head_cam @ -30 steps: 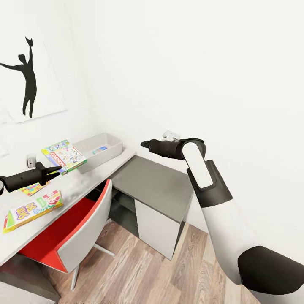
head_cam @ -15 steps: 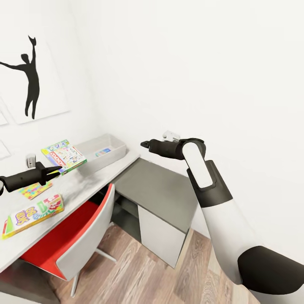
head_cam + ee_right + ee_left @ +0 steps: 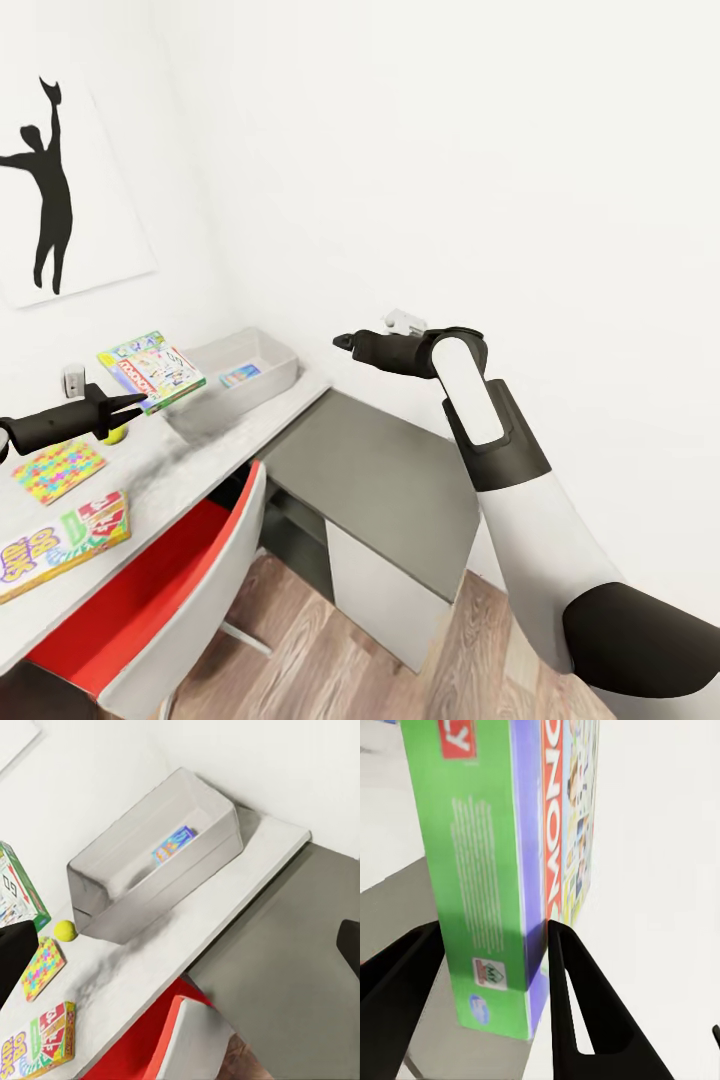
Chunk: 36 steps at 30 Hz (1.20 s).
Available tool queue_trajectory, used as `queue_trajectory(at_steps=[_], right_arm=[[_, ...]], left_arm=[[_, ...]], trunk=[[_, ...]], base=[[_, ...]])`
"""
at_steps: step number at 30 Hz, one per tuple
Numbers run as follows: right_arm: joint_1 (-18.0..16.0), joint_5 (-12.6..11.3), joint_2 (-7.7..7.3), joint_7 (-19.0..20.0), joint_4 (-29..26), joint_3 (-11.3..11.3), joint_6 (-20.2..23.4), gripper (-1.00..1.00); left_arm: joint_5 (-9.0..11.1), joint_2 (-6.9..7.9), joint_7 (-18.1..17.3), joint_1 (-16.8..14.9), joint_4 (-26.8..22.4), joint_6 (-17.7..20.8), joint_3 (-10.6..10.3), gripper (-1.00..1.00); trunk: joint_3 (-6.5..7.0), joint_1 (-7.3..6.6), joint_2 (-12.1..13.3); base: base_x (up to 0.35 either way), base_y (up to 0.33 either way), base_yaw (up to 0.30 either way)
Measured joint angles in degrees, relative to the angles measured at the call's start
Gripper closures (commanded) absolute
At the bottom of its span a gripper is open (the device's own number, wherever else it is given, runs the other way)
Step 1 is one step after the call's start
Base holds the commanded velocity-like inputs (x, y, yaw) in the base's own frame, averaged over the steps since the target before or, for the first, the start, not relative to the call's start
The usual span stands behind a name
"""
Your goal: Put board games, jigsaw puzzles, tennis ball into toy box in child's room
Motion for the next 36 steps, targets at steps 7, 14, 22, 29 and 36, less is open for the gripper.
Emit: queue_trajectory(at_steps=[7,14,22,29,36], right_arm=[[0.0,0.0,0.0,0.1,0.0,0.0,0.0,-1.0],[0.0,0.0,0.0,0.1,0.0,0.0,0.0,-1.0],[0.0,0.0,-0.01,0.1,0.0,0.0,0.0,-1.0],[0.0,0.0,-0.01,0.1,0.0,0.0,0.0,-1.0],[0.0,0.0,-0.01,0.1,0.0,0.1,0.0,-1.0]], left_arm=[[0.0,0.0,0.0,0.0,0.0,0.0,0.0,1.0],[0.2,-0.01,0.0,0.0,0.0,0.0,0.0,1.0],[0.3,-0.01,0.0,0.0,0.0,0.0,0.0,1.0],[0.1,-0.02,0.0,0.0,0.0,0.0,0.0,1.0],[0.2,0.06,-0.1,0.0,0.0,0.0,0.0,1.0]], trunk=[[0.0,0.02,0.0],[0.0,0.02,0.0],[0.0,0.02,0.0],[0.0,0.02,0.0],[0.0,0.02,0.0]], base=[[0.16,0.0,0.124],[0.133,0.042,0.052],[0.076,0.041,0.003],[0.163,0.108,-0.112],[0.119,0.071,-0.019]])
